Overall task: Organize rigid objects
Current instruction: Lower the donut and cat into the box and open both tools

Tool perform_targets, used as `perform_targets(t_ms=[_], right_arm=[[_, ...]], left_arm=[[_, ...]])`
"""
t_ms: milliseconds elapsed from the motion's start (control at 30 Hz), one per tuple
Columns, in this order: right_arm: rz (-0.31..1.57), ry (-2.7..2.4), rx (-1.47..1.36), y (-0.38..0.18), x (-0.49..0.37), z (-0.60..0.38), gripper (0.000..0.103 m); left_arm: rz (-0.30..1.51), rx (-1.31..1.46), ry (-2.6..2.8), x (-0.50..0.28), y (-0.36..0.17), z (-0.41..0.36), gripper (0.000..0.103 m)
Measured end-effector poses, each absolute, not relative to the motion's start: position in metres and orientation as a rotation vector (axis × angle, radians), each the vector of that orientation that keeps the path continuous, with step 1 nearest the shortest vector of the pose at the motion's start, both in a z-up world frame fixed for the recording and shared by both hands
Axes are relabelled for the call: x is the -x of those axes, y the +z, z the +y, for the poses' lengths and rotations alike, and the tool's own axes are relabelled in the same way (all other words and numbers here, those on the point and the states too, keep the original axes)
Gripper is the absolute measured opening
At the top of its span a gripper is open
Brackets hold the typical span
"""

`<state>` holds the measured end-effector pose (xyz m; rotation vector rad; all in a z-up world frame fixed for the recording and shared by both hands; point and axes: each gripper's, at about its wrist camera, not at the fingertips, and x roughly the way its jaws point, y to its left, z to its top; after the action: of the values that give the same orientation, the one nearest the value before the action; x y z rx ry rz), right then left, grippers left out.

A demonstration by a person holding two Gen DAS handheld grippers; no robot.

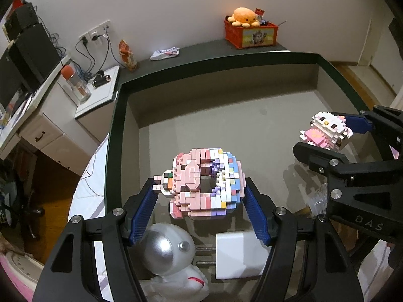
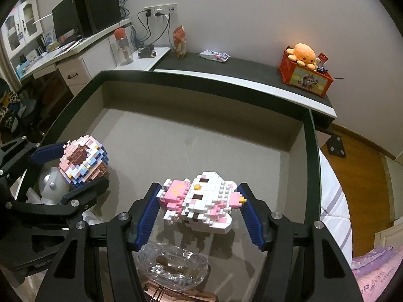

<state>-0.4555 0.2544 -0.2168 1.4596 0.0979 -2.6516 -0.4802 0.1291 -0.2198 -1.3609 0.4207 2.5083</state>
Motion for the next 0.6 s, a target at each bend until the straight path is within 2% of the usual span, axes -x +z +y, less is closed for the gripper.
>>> perform_targets(t_ms=[300, 533, 600], right_arm=[[0.084, -2.639, -1.457, -0.2160, 0.4563, 0.2555, 0.063], [0.066, -2.656, -1.429, -0.2125, 0.4520, 0.2577, 0.065], [0.056, -2.663, -1.416, -0.2102, 0.4491, 0.2588, 0.071]], left_arm=[[0.426, 1.377, 2.503, 0.4842, -0.2194, 0.1291, 0.070], [0.430, 1.375, 2.518, 0.4816, -0.2175, 0.1275, 0.082], [0.417, 1.366, 2.523, 0.4785, -0.2147, 0.1261, 0.083]])
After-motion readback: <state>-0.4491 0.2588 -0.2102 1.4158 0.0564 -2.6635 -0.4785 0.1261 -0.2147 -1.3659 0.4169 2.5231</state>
